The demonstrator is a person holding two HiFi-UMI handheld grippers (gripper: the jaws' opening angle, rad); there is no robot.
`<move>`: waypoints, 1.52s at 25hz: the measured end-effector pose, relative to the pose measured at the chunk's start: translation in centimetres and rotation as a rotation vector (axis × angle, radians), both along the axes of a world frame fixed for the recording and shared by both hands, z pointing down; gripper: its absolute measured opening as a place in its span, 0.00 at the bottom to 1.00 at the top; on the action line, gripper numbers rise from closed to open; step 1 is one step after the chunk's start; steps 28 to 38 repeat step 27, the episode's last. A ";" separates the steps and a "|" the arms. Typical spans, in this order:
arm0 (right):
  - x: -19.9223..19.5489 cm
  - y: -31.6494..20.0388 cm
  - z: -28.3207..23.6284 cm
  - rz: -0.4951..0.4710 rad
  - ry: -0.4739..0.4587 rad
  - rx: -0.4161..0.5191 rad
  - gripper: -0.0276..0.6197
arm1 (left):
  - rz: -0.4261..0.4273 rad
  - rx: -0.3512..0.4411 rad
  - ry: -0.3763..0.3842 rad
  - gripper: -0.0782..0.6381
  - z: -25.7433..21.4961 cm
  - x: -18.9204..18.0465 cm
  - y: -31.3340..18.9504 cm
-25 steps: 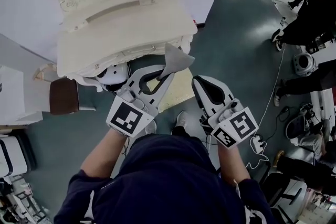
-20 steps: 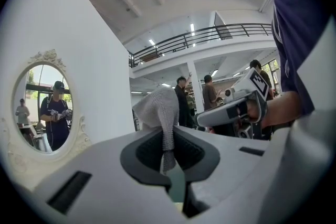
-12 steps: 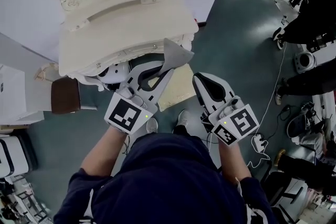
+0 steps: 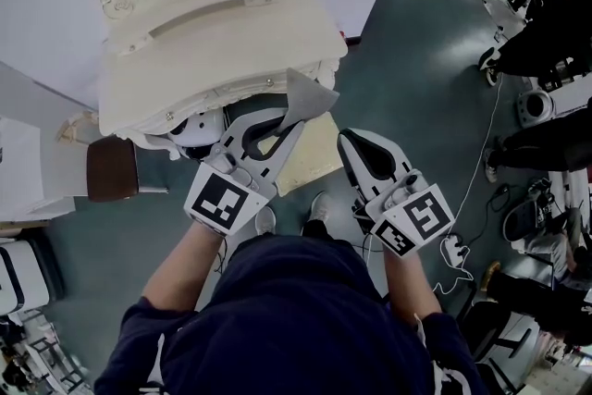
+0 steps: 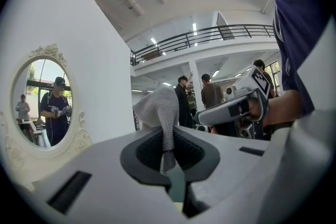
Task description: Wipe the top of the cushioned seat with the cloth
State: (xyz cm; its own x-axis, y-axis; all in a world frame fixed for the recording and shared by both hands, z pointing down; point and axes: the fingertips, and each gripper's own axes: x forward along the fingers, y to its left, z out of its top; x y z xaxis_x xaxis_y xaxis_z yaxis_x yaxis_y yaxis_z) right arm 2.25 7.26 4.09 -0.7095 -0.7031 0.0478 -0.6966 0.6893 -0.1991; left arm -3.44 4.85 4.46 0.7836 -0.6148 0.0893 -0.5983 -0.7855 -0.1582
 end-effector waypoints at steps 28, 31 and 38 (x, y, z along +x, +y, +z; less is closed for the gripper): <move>-0.3 -1.6 1.0 -0.017 0.008 -0.022 0.08 | -0.020 -0.021 -0.001 0.14 1.3 -0.1 -1.6; -0.3 -1.6 1.0 -0.017 0.008 -0.022 0.08 | -0.020 -0.021 -0.001 0.14 1.3 -0.1 -1.6; -0.3 -1.6 1.0 -0.017 0.008 -0.022 0.08 | -0.020 -0.021 -0.001 0.14 1.3 -0.1 -1.6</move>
